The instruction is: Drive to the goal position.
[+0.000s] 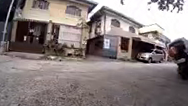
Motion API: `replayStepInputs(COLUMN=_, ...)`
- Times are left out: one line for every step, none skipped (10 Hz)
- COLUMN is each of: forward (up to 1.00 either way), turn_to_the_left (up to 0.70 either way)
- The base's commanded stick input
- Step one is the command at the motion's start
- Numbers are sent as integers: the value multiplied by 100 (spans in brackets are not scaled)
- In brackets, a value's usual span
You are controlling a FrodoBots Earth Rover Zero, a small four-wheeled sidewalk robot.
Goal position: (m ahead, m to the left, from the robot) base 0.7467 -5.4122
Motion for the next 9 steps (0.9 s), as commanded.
replayStepInputs(forward=100, turn_to_the_left=0)
replayStepInputs(forward=100, turn_to_the_left=21)
replayStepInputs(forward=100, turn_to_the_left=27)
replayStepInputs(forward=100, turn_to_the_left=27)
replayStepInputs(forward=100, turn_to_the_left=3)
replayStepInputs(forward=100, turn_to_the_left=0)
replayStepInputs(forward=100, turn_to_the_left=0)
replayStepInputs(forward=100, turn_to_the_left=0)
replayStepInputs(forward=100, turn_to_the_left=0)
